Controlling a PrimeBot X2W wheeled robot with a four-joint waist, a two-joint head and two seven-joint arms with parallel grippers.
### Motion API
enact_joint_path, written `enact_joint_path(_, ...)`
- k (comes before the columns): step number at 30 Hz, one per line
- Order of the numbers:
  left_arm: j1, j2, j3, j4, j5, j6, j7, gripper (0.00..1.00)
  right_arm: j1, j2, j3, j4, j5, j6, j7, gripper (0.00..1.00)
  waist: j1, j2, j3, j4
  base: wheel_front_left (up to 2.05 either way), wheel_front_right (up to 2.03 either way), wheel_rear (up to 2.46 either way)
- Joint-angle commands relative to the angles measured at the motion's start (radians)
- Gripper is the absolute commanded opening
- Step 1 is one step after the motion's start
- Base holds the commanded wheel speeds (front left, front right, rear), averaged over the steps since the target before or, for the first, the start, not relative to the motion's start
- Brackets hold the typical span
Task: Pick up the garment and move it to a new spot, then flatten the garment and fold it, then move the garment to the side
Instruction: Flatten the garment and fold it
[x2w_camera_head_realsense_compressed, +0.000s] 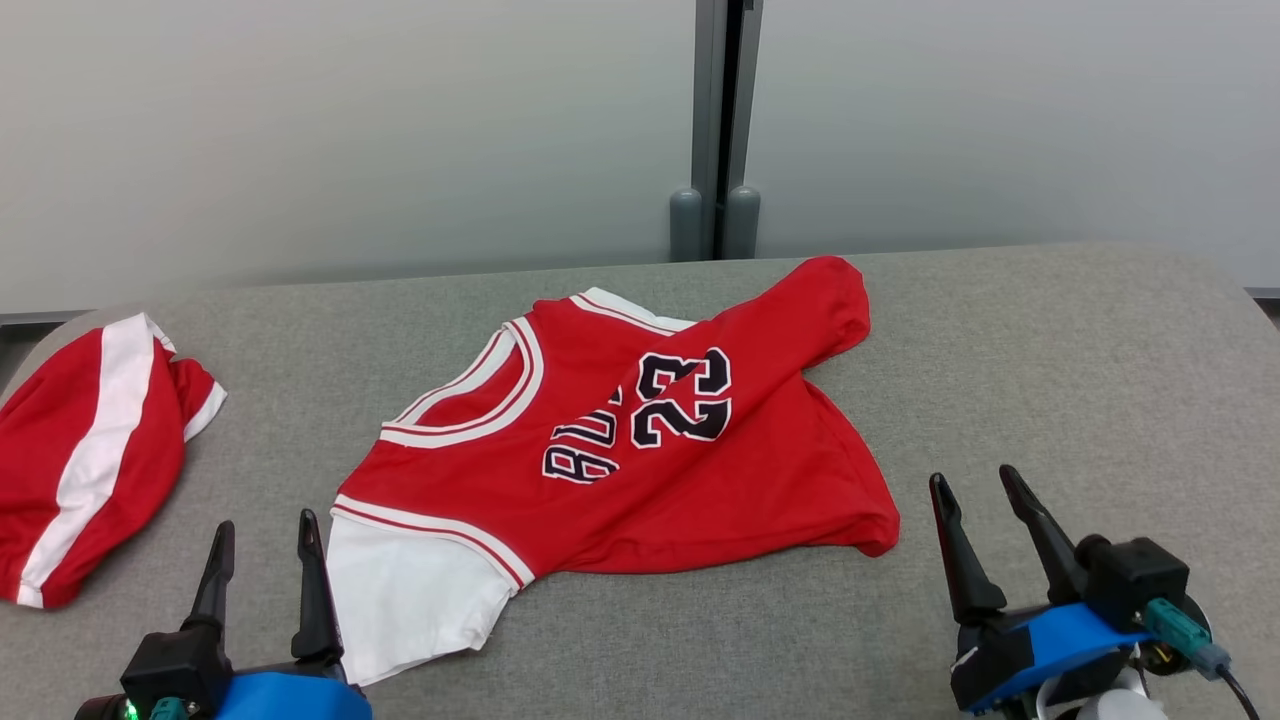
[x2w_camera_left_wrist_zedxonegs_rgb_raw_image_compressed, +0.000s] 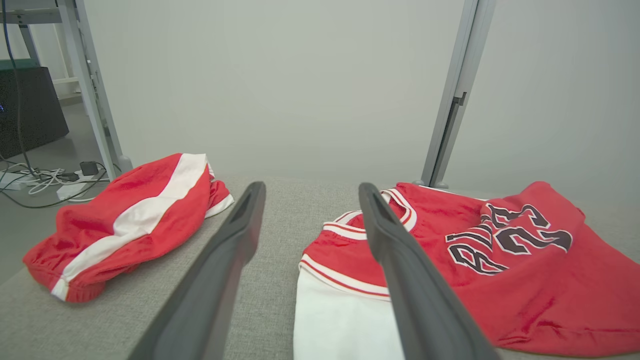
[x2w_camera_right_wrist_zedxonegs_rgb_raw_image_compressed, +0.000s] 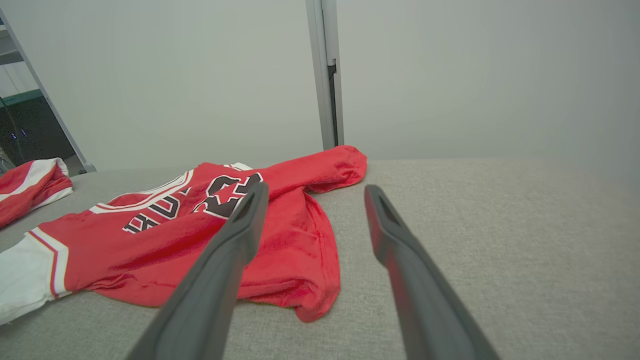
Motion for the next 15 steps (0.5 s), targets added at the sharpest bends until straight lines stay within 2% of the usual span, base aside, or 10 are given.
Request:
enact_joint_path(1, 0.009, 0.002, -0.002, -0.001, 0.008, -0.004, -0.003, 1.0, 0.044, 0.014, -0.013, -0.037, -0.017, 0.001, 0.015, 1.0, 0.0002, -0.0001, -0.002, 0.003, 0.0, 0.0, 0.0)
enact_joint_path(7, 0.018, 0.002, -0.001, 0.003, 0.014, -0.003, -0.003, 1.0, 0.131, 0.041, -0.033, -0.121, -0.048, 0.001, 0.052, 1.0, 0.0002, -0.0001, -0.005, 0.012, 0.0, 0.0, 0.0)
enact_joint_path(15, 0.018, 0.009, 0.002, 0.015, 0.018, -0.006, -0.003, 1.0, 0.173, 0.049, -0.046, -0.155, -0.077, 0.001, 0.078, 1.0, 0.0002, -0.0001, -0.005, 0.022, 0.0, 0.0, 0.0)
